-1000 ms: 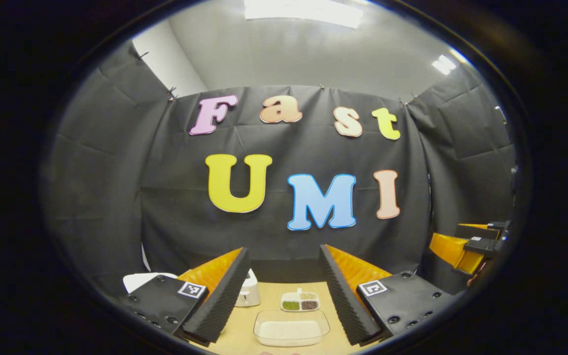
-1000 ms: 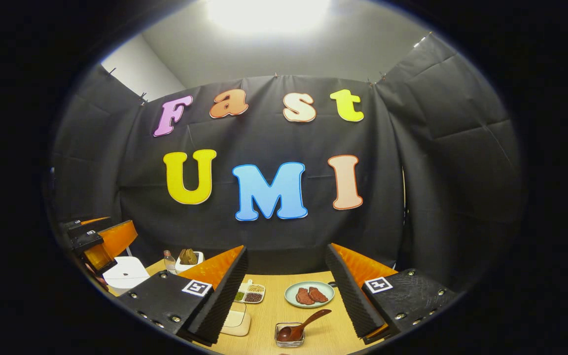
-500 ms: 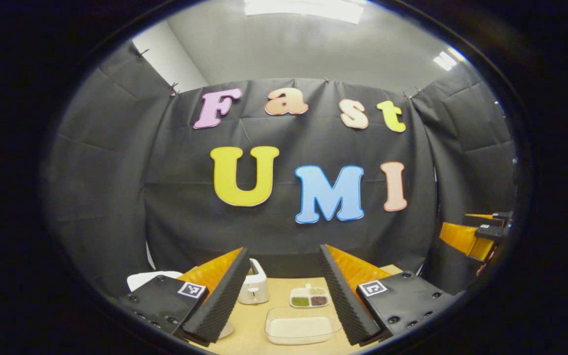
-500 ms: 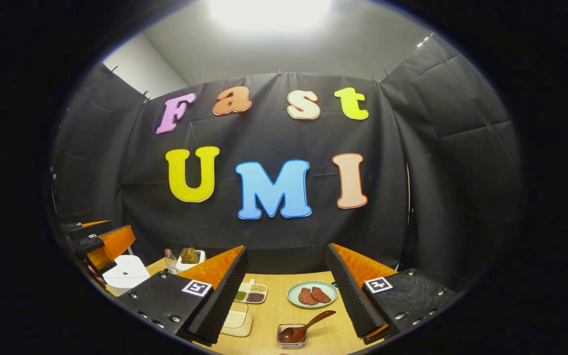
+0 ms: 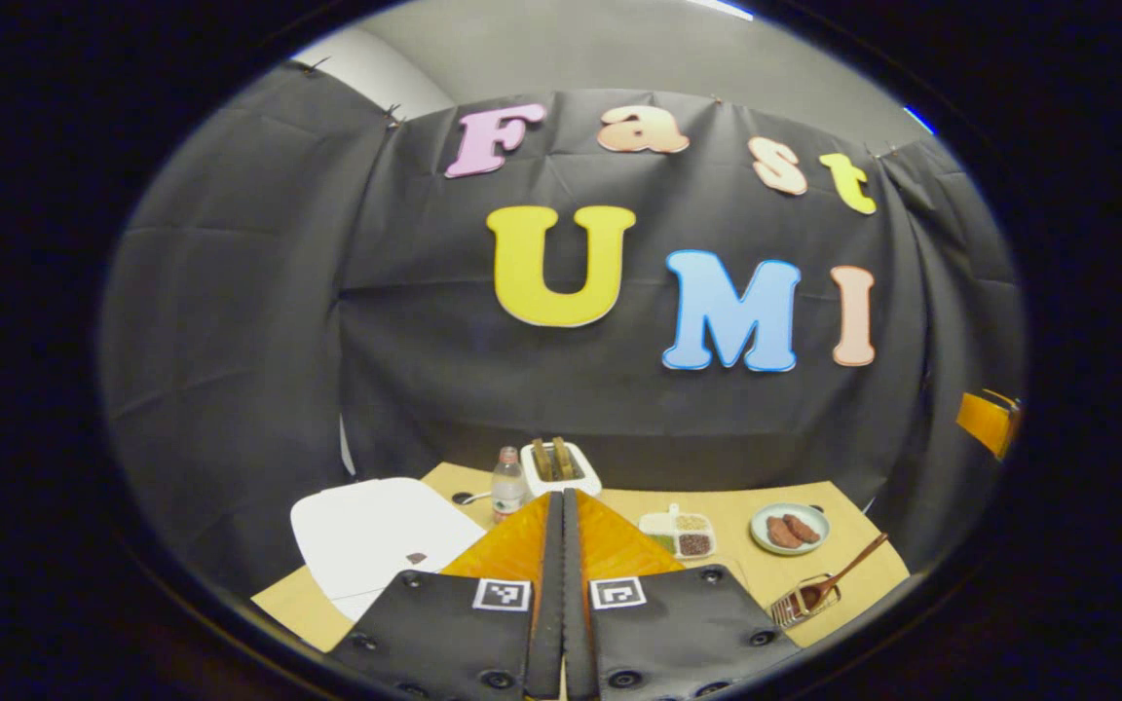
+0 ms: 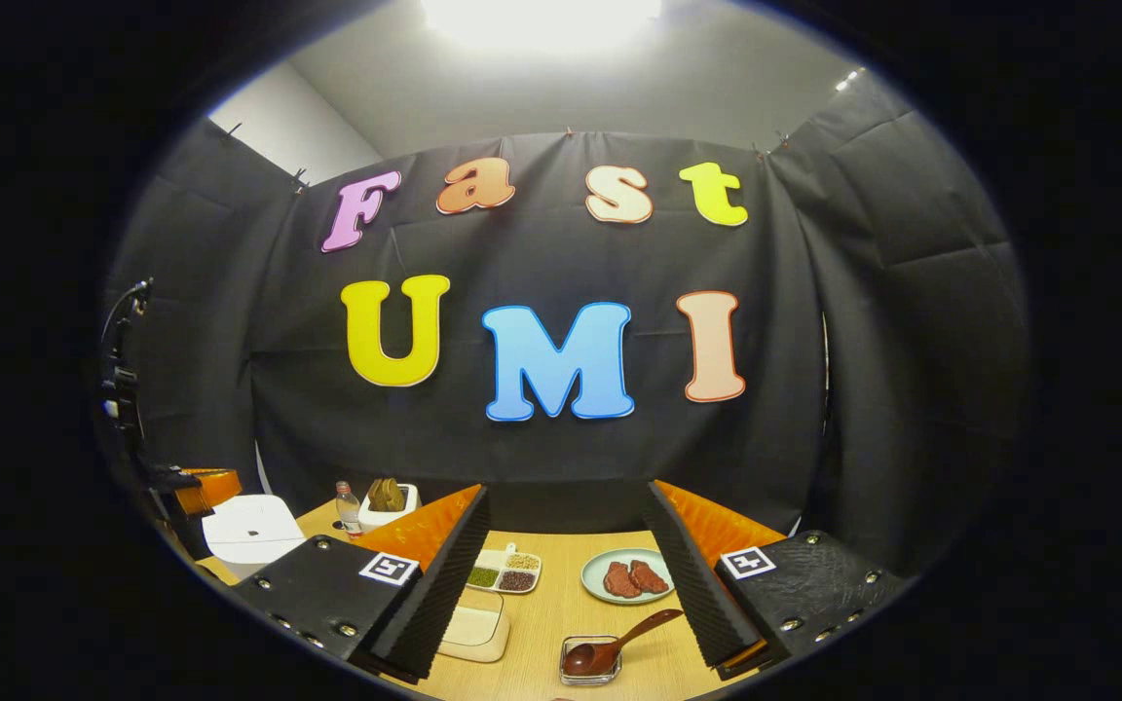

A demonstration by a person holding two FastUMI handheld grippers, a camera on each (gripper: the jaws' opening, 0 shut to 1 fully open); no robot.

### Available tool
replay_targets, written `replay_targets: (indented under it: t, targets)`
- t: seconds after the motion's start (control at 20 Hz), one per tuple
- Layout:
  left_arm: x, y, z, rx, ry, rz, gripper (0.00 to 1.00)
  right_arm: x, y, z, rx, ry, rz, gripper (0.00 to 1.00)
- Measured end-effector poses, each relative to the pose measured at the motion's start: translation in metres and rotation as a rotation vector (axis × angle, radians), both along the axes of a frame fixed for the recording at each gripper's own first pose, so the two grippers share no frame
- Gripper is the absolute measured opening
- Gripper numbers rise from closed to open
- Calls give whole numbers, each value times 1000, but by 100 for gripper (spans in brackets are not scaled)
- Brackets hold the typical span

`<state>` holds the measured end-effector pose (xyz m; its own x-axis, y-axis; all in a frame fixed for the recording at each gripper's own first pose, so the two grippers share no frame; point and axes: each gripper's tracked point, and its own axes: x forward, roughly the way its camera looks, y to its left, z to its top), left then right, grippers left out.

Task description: Close the left gripper, press the button to open the rice cooker; take a wooden spoon from the chopstick holder with the right hand, scoop a spoonful of rice and pour it into the rice cooker, then put the wooden spoon back into the chopstick holder.

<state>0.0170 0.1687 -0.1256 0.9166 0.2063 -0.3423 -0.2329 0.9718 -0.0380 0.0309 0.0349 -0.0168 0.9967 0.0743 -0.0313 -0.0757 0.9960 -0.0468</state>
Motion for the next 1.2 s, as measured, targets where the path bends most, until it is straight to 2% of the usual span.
replay_targets:
  t: [0.5, 0.65, 0.8, 1.05, 1.2]
  targets:
    - [-5, 140, -95, -162, 234, 192, 9, 12, -5, -20, -7, 48, -16, 97]
    - [-2, 155, -130, -204, 308, 221, 9, 16, -5, -24, -12, 53, -14, 97]
    - [10, 158, -150, -227, 329, 232, 9, 20, -5, -26, -17, 65, -17, 97]
    - [19, 159, -178, -215, 392, 227, 9, 24, -6, -27, -32, 71, -25, 97]
    - [24, 164, -177, -212, 382, 244, 9, 24, -11, -27, -35, 75, -31, 97]
